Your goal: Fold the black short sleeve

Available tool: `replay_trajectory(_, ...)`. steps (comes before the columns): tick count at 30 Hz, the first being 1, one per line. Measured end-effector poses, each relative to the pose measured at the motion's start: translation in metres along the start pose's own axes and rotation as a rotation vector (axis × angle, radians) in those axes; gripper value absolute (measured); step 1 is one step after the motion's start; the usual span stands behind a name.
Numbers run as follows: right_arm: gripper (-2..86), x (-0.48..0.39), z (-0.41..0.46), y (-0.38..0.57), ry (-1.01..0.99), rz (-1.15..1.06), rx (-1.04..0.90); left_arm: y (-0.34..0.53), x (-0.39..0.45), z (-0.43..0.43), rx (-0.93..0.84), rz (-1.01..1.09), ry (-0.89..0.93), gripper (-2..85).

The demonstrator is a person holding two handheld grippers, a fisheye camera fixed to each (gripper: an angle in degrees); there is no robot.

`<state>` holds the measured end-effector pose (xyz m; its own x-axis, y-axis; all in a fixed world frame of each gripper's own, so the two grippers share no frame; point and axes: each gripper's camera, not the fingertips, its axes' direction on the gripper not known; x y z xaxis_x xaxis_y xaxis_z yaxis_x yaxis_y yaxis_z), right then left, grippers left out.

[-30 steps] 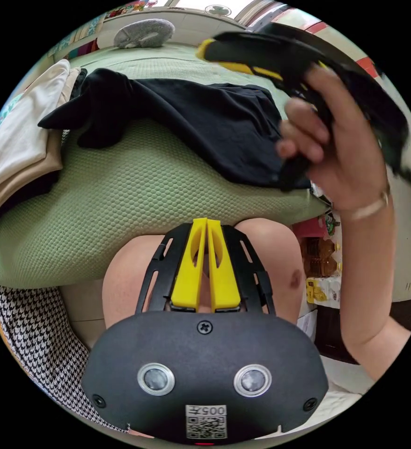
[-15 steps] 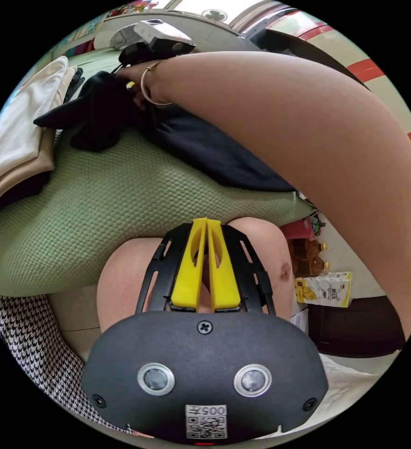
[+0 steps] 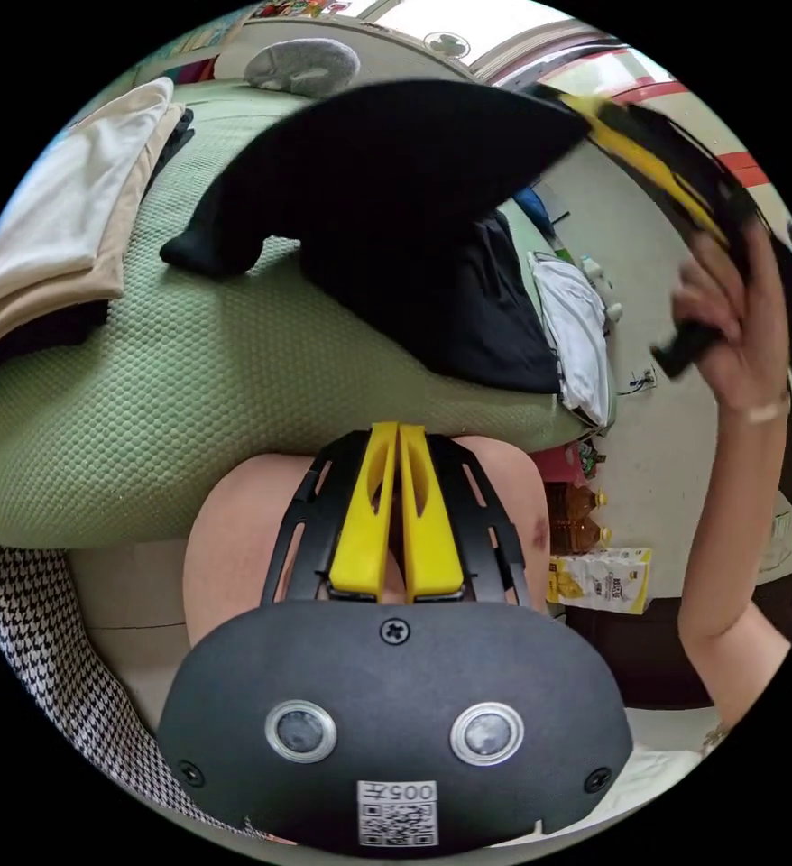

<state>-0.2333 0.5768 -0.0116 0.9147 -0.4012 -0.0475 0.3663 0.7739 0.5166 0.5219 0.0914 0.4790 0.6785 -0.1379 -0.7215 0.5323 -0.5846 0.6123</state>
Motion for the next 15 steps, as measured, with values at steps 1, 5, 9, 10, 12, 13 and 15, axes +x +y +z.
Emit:
replay_trajectory(1,-1.1,0.006,-0.028,0.024,0.009,0.021,0.012,-0.001,0.001,-0.002,0.01,0.004,0.006,-0.3)
replay_trajectory(5,-1.1,0.024,-0.102,0.109,0.068,0.157,0.01,-0.002,0.004,-0.013,0.044,0.023,0.047,-0.5)
replay_trajectory(9,-1.1,0.03,-0.142,0.165,0.113,0.243,-0.034,-0.01,0.013,-0.018,0.038,0.022,0.019,-0.6)
replay_trajectory(10,-1.2,0.032,-0.153,0.178,0.126,0.27,-0.041,-0.015,0.018,-0.019,0.037,0.034,-0.007,-0.6)
replay_trajectory(12,-1.2,0.036,-0.164,0.191,0.116,0.299,-0.066,-0.026,0.028,-0.02,0.03,0.074,-0.045,-0.5)
replay_trajectory(13,-1.2,0.039,-0.167,0.196,0.107,0.307,-0.094,-0.036,0.036,-0.019,0.02,0.098,-0.078,-0.3)
replay_trajectory(15,-1.2,0.041,-0.168,0.2,0.103,0.297,-0.128,-0.055,0.048,-0.016,0.001,0.135,-0.134,0.1)
